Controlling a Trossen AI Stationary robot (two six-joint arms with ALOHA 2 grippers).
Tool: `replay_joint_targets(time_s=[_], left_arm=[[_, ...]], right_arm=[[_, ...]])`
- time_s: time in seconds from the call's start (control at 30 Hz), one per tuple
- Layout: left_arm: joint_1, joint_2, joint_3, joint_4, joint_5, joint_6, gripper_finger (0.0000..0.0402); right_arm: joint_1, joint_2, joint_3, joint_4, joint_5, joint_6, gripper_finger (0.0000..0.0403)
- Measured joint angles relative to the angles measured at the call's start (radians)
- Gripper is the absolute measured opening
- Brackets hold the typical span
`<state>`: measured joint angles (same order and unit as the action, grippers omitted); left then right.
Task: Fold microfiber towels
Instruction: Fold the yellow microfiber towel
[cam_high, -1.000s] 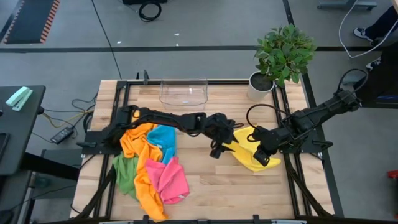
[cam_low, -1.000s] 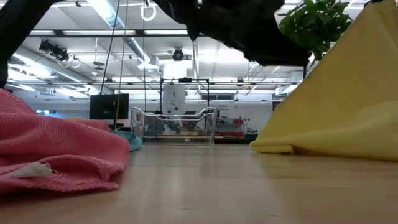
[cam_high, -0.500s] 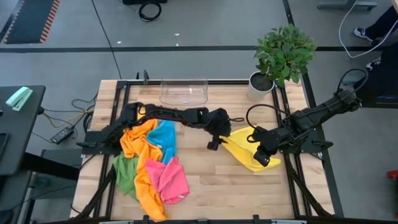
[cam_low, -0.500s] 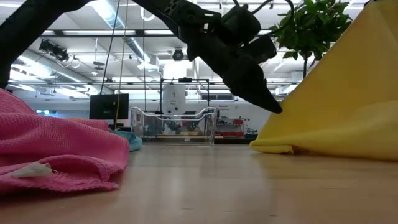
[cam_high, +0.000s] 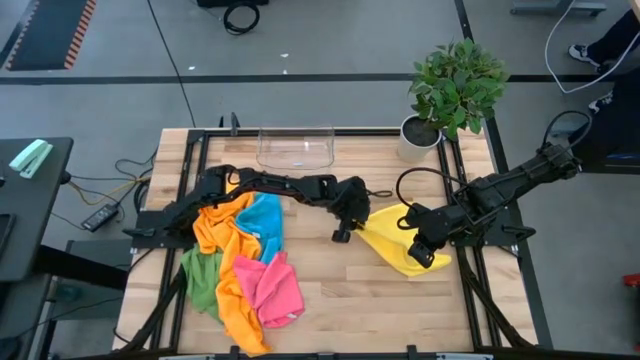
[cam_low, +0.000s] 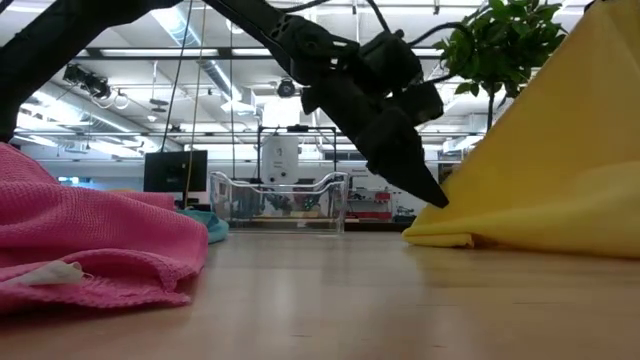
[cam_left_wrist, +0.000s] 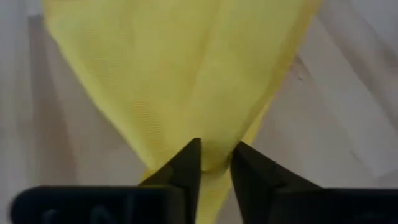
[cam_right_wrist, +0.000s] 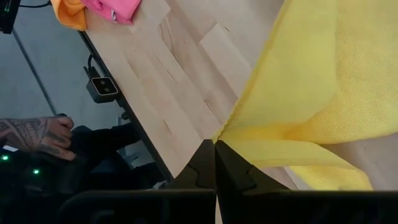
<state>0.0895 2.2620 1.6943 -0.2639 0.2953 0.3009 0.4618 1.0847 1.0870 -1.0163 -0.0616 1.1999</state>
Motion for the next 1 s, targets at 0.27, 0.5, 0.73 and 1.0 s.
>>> replay_joint_targets(time_s=[0.27, 0.5, 0.73, 1.0], left_arm=[[0.022, -0.108, 0.035, -0.250, -0.010, -0.025, 0.0012], [0.002, -0.351, 0.155, -0.487, -0.034, 0.028, 0.0007], [0.038, -0.471, 0.414, -0.711, -0.286, 0.081, 0.0006], [0.078, -0.467, 0.523, -1.017, -0.367, -0.026, 0.0005]], right_arm=[[0.005, -0.010, 0.112, -0.099, 0.025, -0.039, 0.0000], [-0.033, 0.005, 0.409, -0.295, 0.187, -0.269, 0.0000], [-0.249, 0.076, 0.602, -0.481, 0.343, -0.751, 0.0000], [-0.450, 0.208, 0.738, -0.497, 0.359, -1.128, 0.0000]])
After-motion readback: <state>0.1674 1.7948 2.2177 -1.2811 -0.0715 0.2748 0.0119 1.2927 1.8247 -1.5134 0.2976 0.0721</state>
